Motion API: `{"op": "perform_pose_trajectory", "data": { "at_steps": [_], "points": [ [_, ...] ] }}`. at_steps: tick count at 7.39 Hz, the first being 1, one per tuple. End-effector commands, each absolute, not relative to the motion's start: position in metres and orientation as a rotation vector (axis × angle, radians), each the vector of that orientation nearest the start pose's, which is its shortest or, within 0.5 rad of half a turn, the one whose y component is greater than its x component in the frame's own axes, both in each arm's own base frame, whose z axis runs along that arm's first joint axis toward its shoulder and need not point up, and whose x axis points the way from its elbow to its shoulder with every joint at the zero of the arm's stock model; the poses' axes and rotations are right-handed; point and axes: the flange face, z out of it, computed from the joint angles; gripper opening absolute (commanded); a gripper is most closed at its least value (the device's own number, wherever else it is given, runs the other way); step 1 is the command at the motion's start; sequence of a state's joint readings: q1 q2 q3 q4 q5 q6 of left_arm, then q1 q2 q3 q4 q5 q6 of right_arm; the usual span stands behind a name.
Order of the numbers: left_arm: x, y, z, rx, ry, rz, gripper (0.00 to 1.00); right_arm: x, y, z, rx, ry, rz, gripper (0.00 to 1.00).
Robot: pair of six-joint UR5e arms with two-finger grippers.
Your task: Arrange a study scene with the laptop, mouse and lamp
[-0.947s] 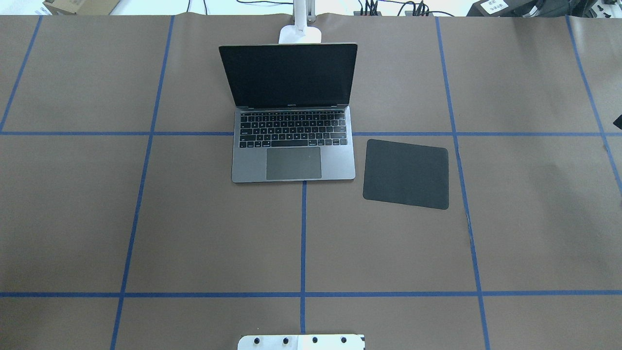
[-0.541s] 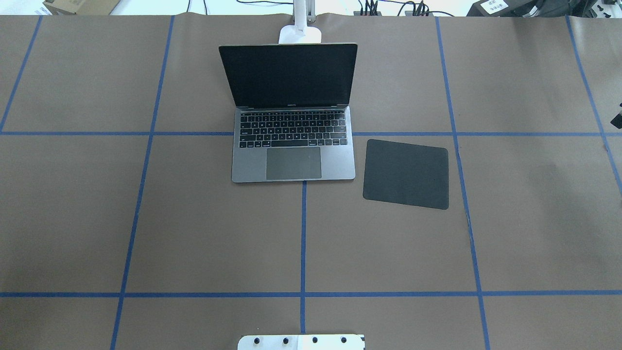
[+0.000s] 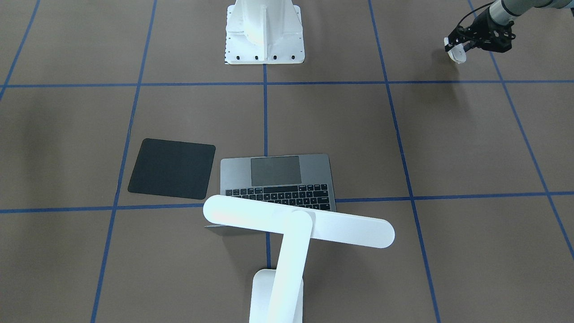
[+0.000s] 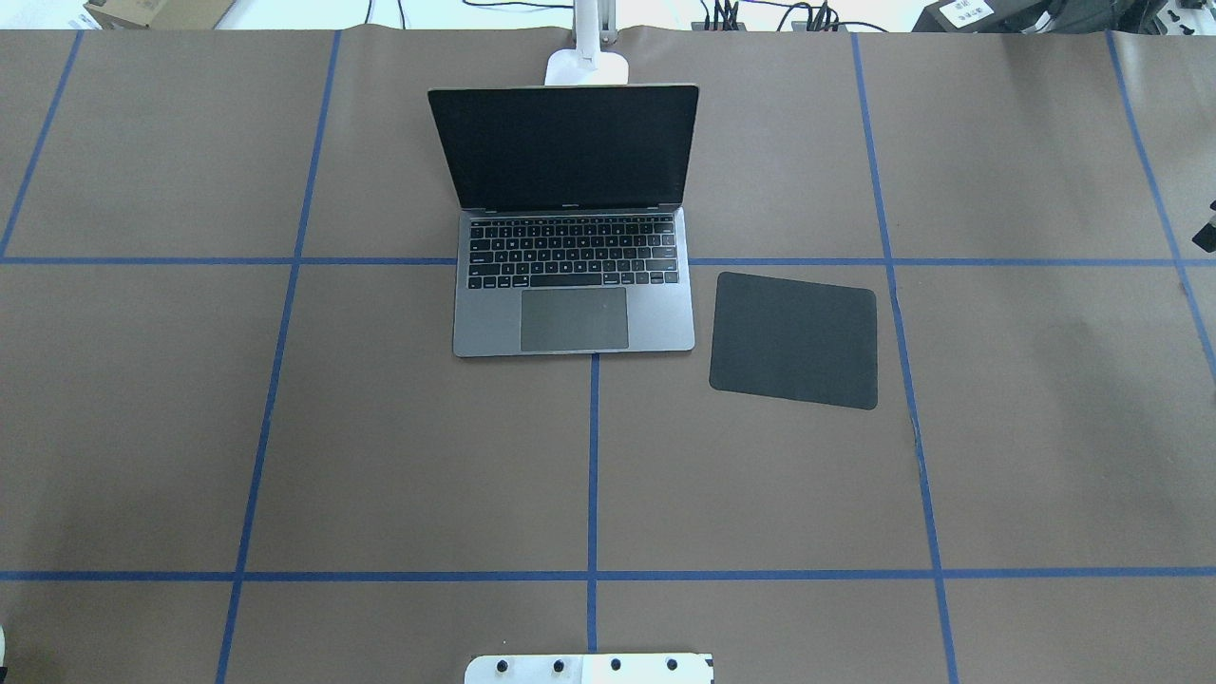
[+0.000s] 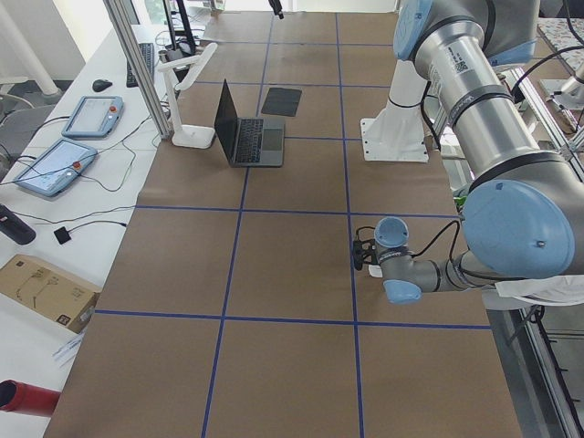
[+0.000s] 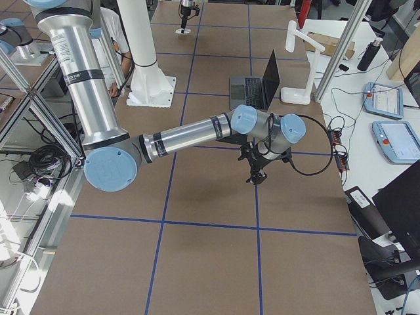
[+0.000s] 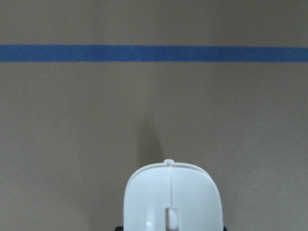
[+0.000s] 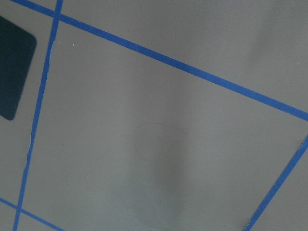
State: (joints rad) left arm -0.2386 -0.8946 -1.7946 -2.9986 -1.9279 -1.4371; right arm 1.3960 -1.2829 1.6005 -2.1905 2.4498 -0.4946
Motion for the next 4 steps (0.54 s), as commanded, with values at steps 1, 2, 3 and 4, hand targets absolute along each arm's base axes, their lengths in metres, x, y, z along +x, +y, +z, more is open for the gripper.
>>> {"op": "perform_pose_trajectory", "data": {
  "at_steps": [1,2,3,4],
  "points": [
    [0.195,-0.172,0.596,-0.015,1.078,0.103,0.64,-0.045,-0.571,0.539,-0.146,-0.915,-0.49,1.0],
    [0.221,-0.198,0.569,0.041,1.074,0.103,0.65,-0.046,-0.571,0.54,-0.147,-0.917,-0.491,1.0],
    [0.252,-0.222,0.539,0.062,1.045,0.098,0.65,-0.049,-0.571,0.541,-0.151,-0.92,-0.493,1.0],
    [0.276,-0.239,0.514,0.083,1.045,0.107,0.65,-0.049,-0.571,0.541,-0.151,-0.923,-0.493,1.0]
  ]
}}
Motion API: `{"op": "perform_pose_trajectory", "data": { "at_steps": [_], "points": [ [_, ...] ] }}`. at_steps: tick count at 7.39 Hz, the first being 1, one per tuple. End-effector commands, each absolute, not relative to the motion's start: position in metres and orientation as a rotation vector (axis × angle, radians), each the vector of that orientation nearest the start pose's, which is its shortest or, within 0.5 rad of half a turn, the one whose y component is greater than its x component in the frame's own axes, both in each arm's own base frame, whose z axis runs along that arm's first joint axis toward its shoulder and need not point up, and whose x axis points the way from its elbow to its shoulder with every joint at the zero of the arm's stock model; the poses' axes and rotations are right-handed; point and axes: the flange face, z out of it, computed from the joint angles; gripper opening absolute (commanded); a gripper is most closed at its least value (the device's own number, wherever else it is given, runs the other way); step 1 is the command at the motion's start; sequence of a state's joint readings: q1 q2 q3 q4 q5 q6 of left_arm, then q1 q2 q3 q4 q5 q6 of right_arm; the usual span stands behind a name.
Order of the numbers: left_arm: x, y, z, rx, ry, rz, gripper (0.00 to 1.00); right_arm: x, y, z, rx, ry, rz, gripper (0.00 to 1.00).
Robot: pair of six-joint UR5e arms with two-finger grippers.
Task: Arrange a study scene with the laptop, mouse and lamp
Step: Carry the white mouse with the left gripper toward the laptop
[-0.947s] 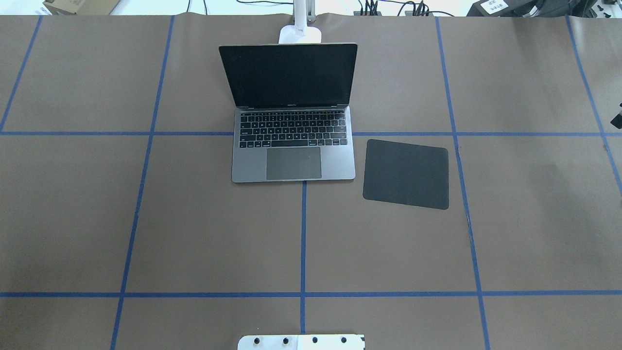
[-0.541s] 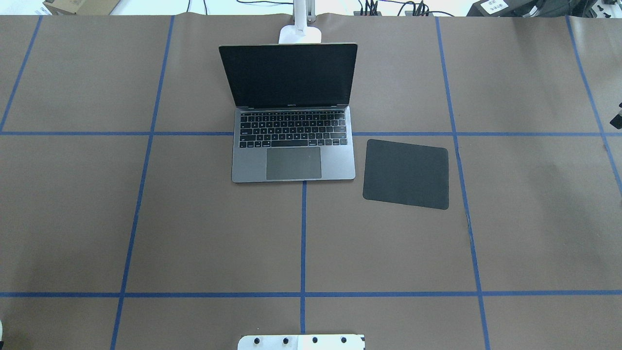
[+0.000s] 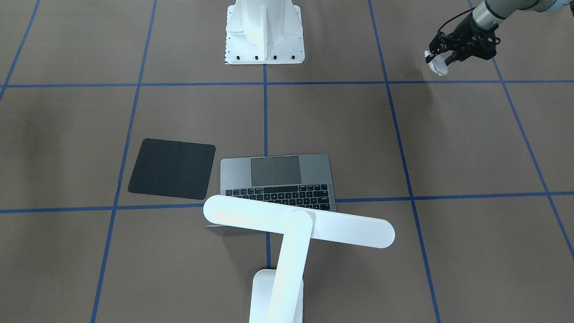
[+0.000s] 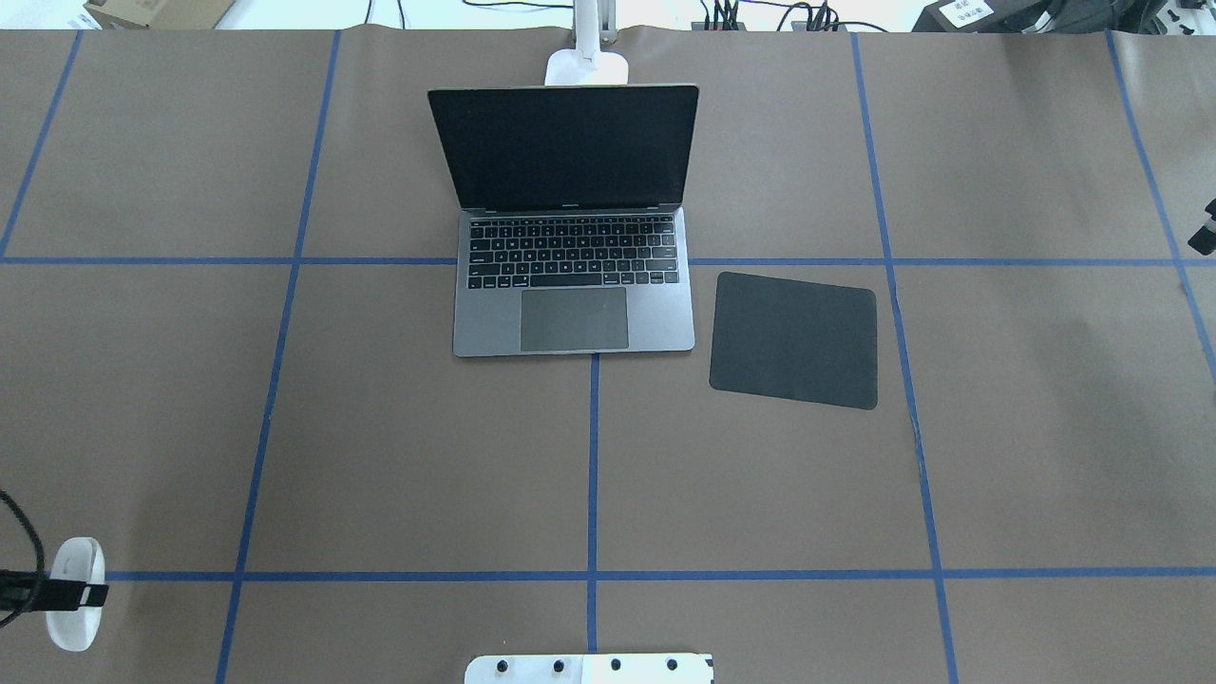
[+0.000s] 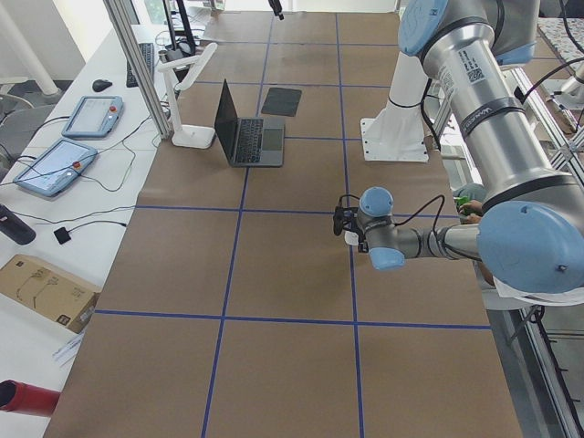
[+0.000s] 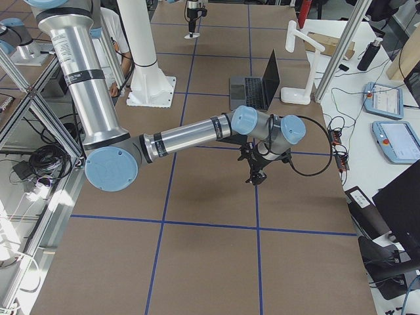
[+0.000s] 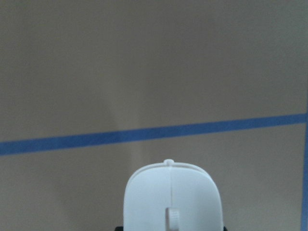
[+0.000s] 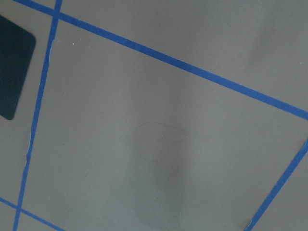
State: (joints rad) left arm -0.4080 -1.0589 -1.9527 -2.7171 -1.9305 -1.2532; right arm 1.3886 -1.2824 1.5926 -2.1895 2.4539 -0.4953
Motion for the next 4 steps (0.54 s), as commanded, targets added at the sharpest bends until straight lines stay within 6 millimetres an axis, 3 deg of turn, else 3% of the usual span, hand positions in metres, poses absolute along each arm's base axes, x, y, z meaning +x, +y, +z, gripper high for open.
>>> {"op": "perform_pose_trajectory", "data": {
  "at_steps": [1,2,4],
  "points": [
    [0.289,-0.255,0.497,0.126,1.065,0.118,0.65,-0.049,-0.571,0.541,-0.151,-0.923,-0.493,1.0],
    [0.316,-0.277,0.47,0.158,1.068,0.136,0.66,-0.049,-0.571,0.541,-0.151,-0.924,-0.492,1.0],
    [0.383,-0.327,0.386,0.173,1.038,0.139,0.65,-0.05,-0.571,0.541,-0.149,-0.93,-0.491,1.0]
  ]
}}
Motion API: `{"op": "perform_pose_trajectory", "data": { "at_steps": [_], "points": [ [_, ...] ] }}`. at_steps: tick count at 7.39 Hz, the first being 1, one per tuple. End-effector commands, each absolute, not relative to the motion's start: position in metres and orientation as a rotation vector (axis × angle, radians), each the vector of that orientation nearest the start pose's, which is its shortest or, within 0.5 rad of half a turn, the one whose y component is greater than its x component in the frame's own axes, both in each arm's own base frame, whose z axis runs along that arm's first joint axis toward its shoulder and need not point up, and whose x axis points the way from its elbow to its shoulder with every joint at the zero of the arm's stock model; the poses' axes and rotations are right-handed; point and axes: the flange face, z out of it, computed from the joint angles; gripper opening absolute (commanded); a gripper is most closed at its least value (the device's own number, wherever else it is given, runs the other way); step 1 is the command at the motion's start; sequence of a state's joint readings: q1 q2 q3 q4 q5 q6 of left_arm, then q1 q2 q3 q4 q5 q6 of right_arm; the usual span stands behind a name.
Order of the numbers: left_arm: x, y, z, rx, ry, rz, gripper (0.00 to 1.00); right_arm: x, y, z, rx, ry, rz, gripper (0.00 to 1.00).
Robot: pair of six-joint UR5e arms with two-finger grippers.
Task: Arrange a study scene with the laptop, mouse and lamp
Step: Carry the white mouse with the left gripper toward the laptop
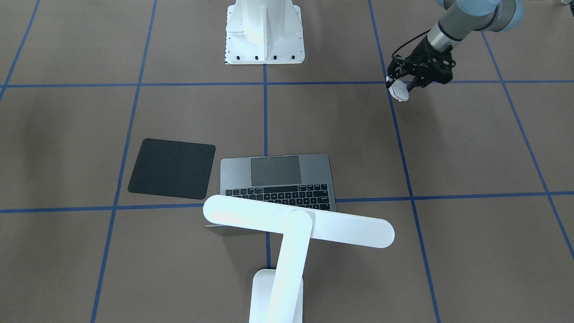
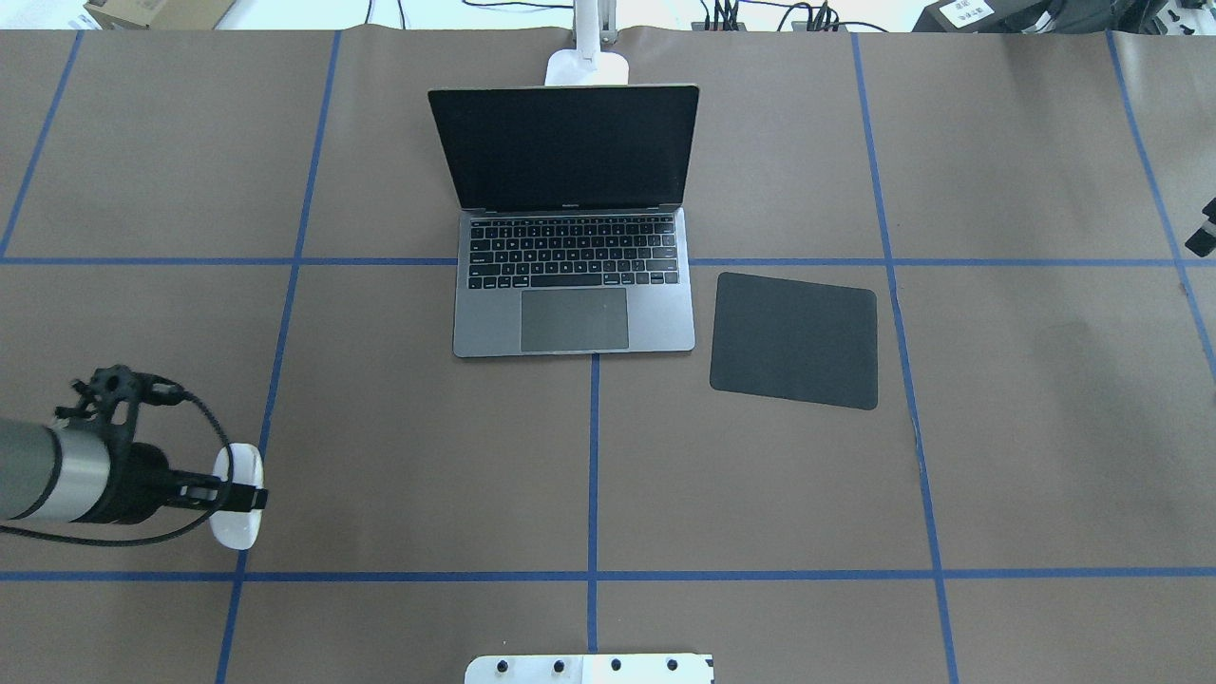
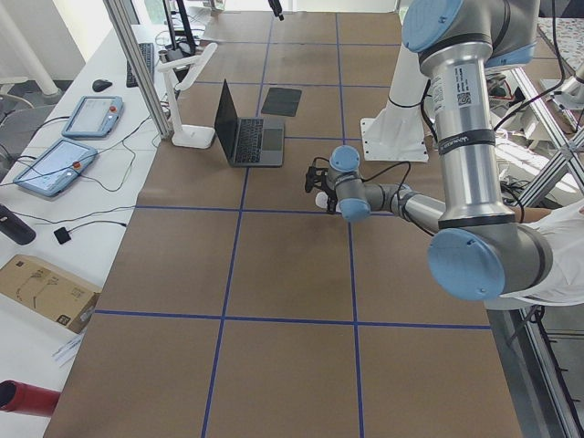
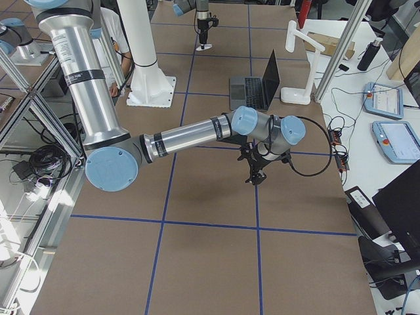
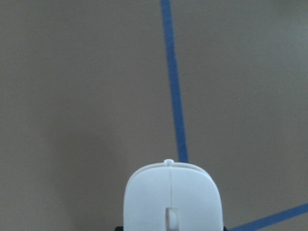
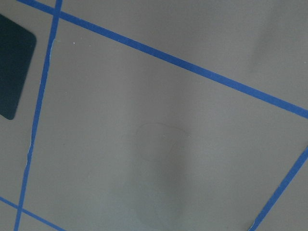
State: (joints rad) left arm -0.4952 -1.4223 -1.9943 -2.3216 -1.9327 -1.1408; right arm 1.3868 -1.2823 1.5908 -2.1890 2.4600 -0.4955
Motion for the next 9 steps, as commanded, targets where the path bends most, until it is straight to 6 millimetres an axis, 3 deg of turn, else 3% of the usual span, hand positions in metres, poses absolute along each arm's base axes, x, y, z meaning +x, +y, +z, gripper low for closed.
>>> {"op": "perform_pose_trajectory", "data": {
  "at_steps": [1,2,3,5,6,9],
  "points": [
    [0.41,-0.349,0.336,0.192,1.017,0.164,0.65,-0.05,-0.571,0.543,-0.155,-0.932,-0.487,1.0],
    [0.434,-0.365,0.287,0.179,0.986,0.157,0.65,-0.05,-0.572,0.544,-0.156,-0.934,-0.486,1.0],
    [0.457,-0.38,0.253,0.176,0.976,0.154,0.65,-0.05,-0.572,0.544,-0.157,-0.934,-0.486,1.0],
    [0.502,-0.406,0.224,0.175,0.975,0.152,0.65,-0.051,-0.579,0.555,-0.136,-0.932,-0.496,1.0],
    [0.532,-0.422,0.202,0.169,0.974,0.143,0.65,-0.052,-0.582,0.565,-0.13,-0.933,-0.497,1.0],
    [0.608,-0.468,0.122,0.146,0.959,0.047,0.65,-0.053,-0.588,0.558,-0.111,-0.931,-0.506,1.0]
  ]
}}
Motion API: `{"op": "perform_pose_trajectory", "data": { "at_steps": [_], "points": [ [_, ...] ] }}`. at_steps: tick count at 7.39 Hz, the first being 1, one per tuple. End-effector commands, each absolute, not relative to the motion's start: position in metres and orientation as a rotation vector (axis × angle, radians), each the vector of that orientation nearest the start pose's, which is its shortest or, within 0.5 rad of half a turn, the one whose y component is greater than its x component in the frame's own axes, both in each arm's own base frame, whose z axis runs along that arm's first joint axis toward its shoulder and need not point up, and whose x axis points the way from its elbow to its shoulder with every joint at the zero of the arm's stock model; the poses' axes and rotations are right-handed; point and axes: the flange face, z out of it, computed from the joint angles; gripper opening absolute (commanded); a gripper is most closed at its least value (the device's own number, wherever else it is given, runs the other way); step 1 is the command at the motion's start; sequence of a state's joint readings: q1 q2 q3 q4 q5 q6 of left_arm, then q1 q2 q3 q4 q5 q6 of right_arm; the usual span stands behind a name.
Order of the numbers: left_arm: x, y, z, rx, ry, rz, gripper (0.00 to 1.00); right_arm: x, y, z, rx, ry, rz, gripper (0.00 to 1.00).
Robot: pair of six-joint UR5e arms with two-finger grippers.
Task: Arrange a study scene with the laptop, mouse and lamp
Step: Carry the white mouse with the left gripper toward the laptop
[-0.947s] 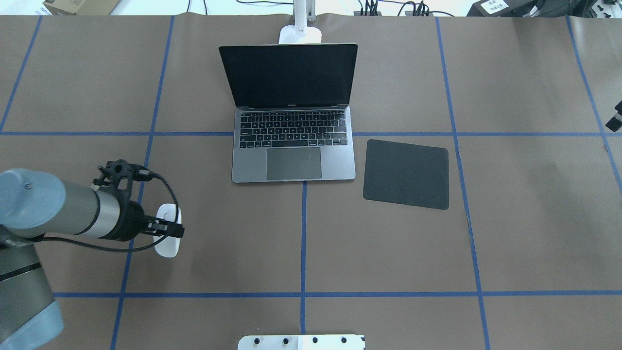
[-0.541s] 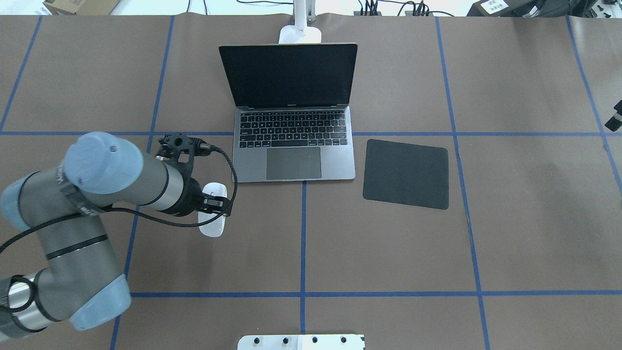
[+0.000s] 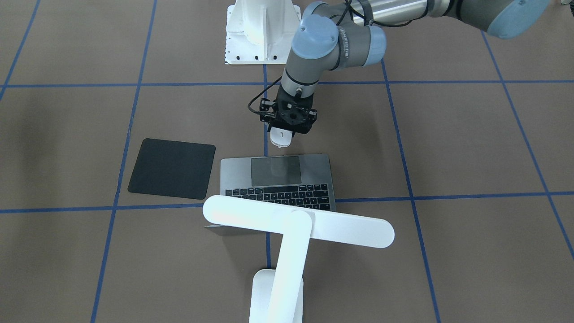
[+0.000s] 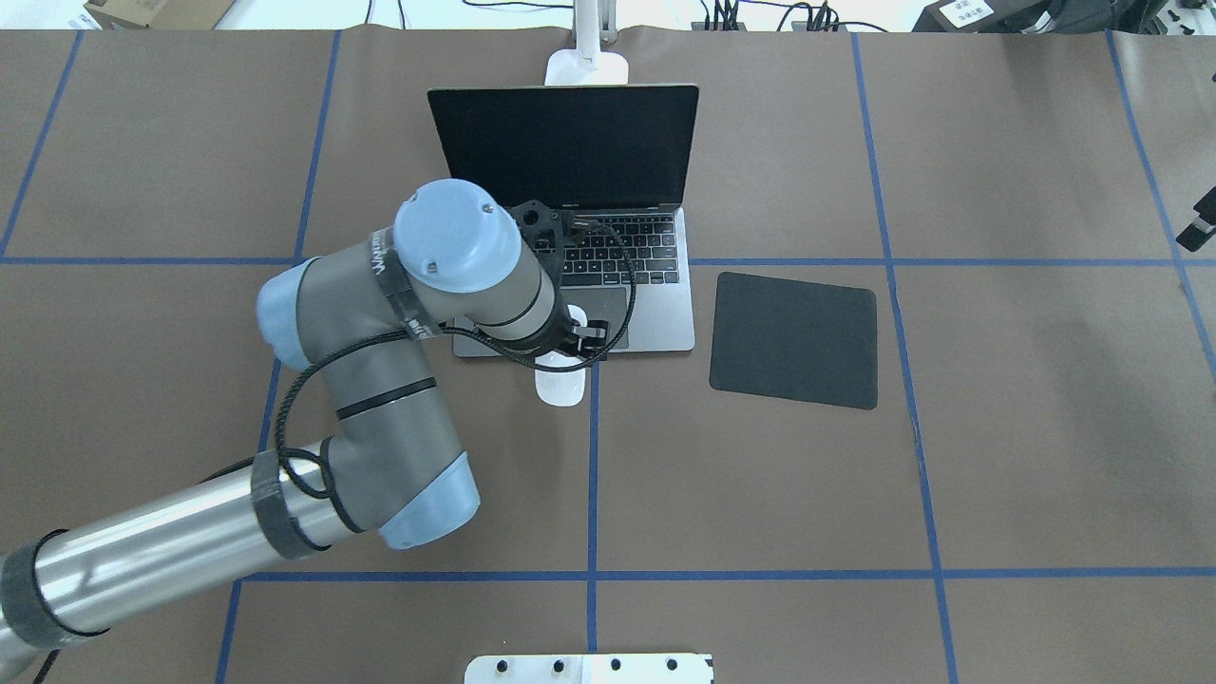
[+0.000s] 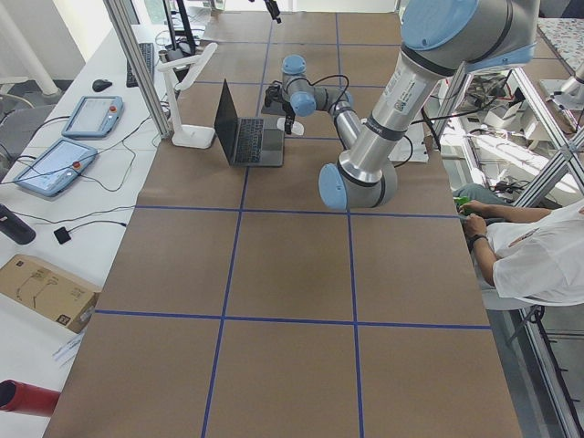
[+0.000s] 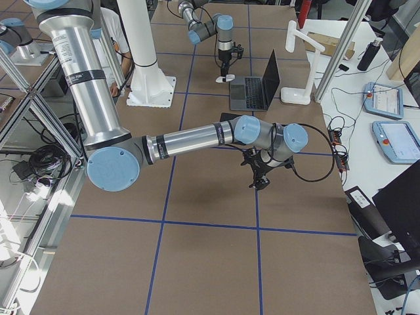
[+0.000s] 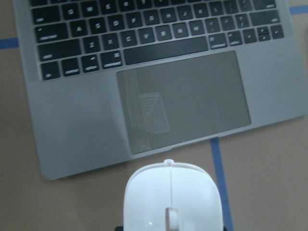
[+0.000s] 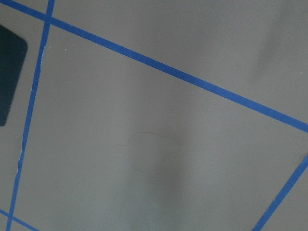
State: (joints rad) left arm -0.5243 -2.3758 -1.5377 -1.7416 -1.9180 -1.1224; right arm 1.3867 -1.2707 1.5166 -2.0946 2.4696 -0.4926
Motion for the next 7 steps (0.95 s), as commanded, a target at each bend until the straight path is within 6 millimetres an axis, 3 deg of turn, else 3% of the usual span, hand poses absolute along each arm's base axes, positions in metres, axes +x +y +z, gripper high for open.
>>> {"op": "perform_pose_trajectory", "data": {
  "at_steps": [1,2,3,4,5,7],
  "points": [
    [0.646,-0.49,0.078,0.131,0.932,0.01,0.65,-0.053,-0.588,0.556,-0.108,-0.931,-0.507,1.0],
    [0.67,-0.501,0.046,0.117,0.912,0.002,0.65,-0.054,-0.59,0.553,-0.108,-0.93,-0.501,1.0],
    [0.694,-0.502,0.039,0.138,0.876,-0.01,0.65,-0.054,-0.591,0.552,-0.107,-0.929,-0.499,1.0],
    [0.719,-0.507,0.018,0.203,0.843,-0.031,0.65,-0.055,-0.591,0.552,-0.109,-0.929,-0.499,1.0],
    [0.741,-0.507,0.02,0.217,0.848,-0.024,0.65,-0.056,-0.591,0.551,-0.108,-0.937,-0.498,1.0],
    [0.765,-0.499,0.014,0.253,0.822,-0.026,0.65,-0.059,-0.592,0.552,-0.111,-0.941,-0.501,1.0]
  ]
}}
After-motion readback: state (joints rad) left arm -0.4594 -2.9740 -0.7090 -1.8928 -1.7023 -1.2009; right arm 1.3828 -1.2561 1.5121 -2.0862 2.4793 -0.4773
